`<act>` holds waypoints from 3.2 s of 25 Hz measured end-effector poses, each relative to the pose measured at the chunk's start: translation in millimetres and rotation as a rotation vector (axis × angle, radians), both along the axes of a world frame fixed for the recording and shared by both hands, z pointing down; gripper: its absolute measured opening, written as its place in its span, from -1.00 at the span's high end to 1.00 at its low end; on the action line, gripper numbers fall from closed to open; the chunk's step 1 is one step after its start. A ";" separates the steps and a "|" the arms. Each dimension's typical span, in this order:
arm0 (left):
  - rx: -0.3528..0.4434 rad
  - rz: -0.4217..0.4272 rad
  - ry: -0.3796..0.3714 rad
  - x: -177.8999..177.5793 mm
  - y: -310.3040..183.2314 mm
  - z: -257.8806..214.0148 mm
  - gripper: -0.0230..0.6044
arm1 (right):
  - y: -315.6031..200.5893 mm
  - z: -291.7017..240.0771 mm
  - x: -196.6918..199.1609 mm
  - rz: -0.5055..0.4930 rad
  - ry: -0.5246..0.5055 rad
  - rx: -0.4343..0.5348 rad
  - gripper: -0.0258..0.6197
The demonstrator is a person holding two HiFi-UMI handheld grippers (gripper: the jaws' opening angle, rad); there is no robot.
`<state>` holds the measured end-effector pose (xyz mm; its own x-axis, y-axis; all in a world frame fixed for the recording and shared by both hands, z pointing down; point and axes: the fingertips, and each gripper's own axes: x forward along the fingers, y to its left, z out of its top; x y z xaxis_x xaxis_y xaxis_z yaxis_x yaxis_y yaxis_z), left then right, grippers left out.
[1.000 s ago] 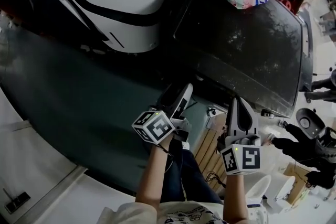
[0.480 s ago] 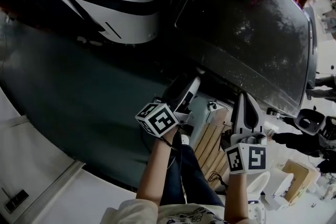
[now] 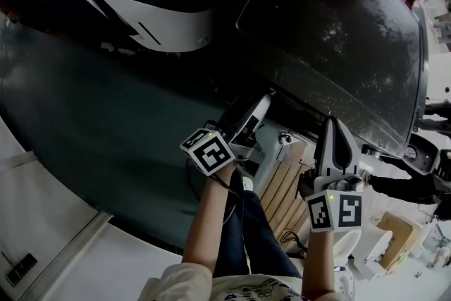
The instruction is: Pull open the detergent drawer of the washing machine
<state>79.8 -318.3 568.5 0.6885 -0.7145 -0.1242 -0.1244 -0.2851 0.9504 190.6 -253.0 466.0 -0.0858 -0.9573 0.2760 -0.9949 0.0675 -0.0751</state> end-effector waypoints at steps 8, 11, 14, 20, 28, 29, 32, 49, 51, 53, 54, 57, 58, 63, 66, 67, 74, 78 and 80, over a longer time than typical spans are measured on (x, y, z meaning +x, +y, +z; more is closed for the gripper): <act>0.030 -0.009 0.125 -3.1 -6.9 -2.5 0.05 | 0.3 5.0 2.2 0.005 -0.001 -0.003 0.87; 0.047 0.009 0.138 -2.1 -8.3 -2.2 0.04 | -0.3 6.5 2.8 0.006 -0.001 -0.003 0.87; 0.060 0.018 0.151 -1.5 -9.0 -1.0 0.04 | -0.6 7.8 3.4 0.006 -0.005 -0.003 0.88; 0.097 0.047 0.198 -1.7 -11.4 -0.5 0.04 | -0.4 10.2 0.2 0.000 -0.003 -0.006 0.87; 0.077 0.038 0.297 -5.9 -11.4 2.8 0.22 | 0.3 15.4 -0.7 0.001 0.002 -0.014 0.88; 0.073 0.037 0.308 -6.4 -11.2 3.2 0.25 | 0.0 15.5 -1.0 0.001 0.002 -0.014 0.88; 0.067 0.037 0.327 -7.7 -10.7 3.6 0.30 | -1.0 15.2 -2.1 -0.004 0.003 -0.013 0.87; 0.087 0.030 0.312 -20.8 10.3 6.6 0.38 | 5.7 17.6 -4.1 -0.013 0.000 -0.014 0.87; 0.091 0.028 0.307 -23.9 15.6 6.8 0.38 | 6.4 17.8 -4.2 -0.015 0.000 -0.013 0.87; 0.093 0.026 0.302 -26.1 20.3 6.9 0.39 | 7.3 17.7 -4.3 -0.017 -0.002 -0.011 0.87; 0.093 0.024 0.300 -27.1 22.5 7.0 0.39 | 7.8 17.7 -4.7 -0.018 -0.004 -0.011 0.87; 0.092 0.019 0.292 -30.2 27.9 7.2 0.39 | 9.2 17.2 -8.1 -0.024 -0.006 -0.009 0.87; 0.092 0.018 0.291 -31.1 29.4 7.3 0.40 | 9.7 17.0 -9.5 -0.026 -0.006 -0.008 0.87; 0.096 0.014 0.289 -35.2 36.2 7.3 0.40 | 11.6 16.9 -14.7 -0.040 -0.011 -0.005 0.87; 0.103 0.012 0.288 -39.1 42.3 6.5 0.40 | 14.2 17.5 -18.3 -0.050 -0.012 -0.003 0.87; 0.104 0.012 0.285 -40.5 44.5 6.6 0.40 | 15.1 17.8 -19.7 -0.053 -0.012 -0.002 0.87; 0.100 0.002 0.267 -48.2 58.5 6.8 0.40 | 21.8 16.8 -27.3 -0.070 -0.017 0.005 0.87; 0.095 -0.006 0.272 -50.5 62.9 6.6 0.41 | 27.8 16.7 -30.2 -0.075 -0.016 0.007 0.87; 0.095 -0.008 0.273 -51.6 64.4 6.5 0.41 | 30.6 17.4 -30.7 -0.074 -0.016 0.007 0.87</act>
<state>28.2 -253.8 575.1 0.6147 -0.6961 -0.3709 0.1303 -0.3742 0.9182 160.0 -222.4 483.3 -0.1610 -0.9500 0.2675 -0.9858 0.1415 -0.0907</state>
